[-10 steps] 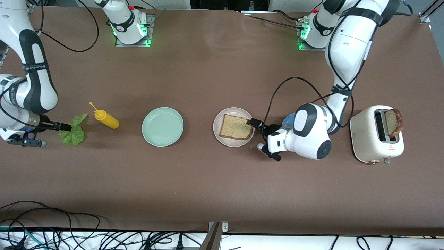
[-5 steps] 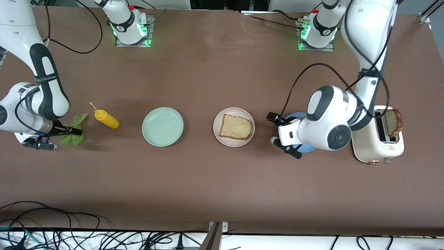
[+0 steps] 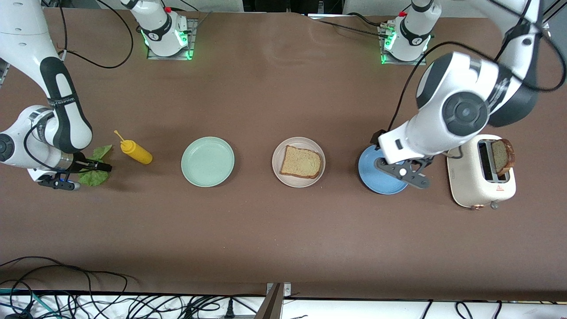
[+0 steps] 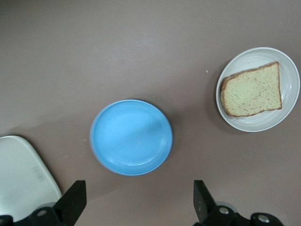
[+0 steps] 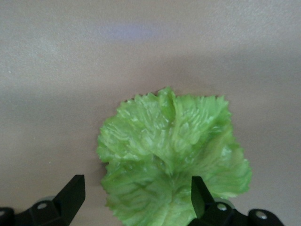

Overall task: Make sandwich on beige plate with both arms
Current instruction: 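Release the bread on the plate while the right gripper grasps the lettuce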

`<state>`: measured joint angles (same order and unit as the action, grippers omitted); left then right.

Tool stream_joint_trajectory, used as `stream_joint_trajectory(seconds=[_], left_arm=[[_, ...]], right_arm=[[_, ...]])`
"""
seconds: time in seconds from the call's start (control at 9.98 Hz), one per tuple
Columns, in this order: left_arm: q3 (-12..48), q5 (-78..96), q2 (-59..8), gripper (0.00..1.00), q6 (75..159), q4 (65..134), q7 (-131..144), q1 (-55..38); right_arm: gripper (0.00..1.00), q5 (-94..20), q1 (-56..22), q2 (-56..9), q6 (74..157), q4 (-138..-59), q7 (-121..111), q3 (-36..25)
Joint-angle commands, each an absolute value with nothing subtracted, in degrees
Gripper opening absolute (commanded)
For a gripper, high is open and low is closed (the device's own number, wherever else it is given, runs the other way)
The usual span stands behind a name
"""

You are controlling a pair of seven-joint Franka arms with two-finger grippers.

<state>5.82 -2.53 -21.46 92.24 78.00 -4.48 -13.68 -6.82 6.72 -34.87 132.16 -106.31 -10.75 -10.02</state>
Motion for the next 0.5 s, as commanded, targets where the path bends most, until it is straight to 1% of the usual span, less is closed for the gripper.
stream_joint_trajectory(seconds=[0.0,0.1,0.3,0.4], left_arm=[[5.9,-4.0,-10.8,1.00,89.1,85.4,-3.9,-10.1],[5.9,-3.8,-8.8,1.00,86.5,85.3,-4.4,-8.4],[5.9,-1.9,-6.2,1.00,84.0,84.8,-4.7,-5.7],[5.8,-1.3,-6.1,1.00,83.8,84.3,-4.7,-4.9]], right_arm=[[0.34,-7.9,6.9,-34.5,132.9,-107.0,-11.9,-9.8],[0.11,-7.9,6.9,-34.5,133.1,-106.8,-12.0,-9.8],[0.07,-7.8,6.8,-34.5,133.1,-106.7,-12.0,-9.8],[0.00,-7.7,6.7,-34.4,133.0,-106.5,-12.1,-9.8]])
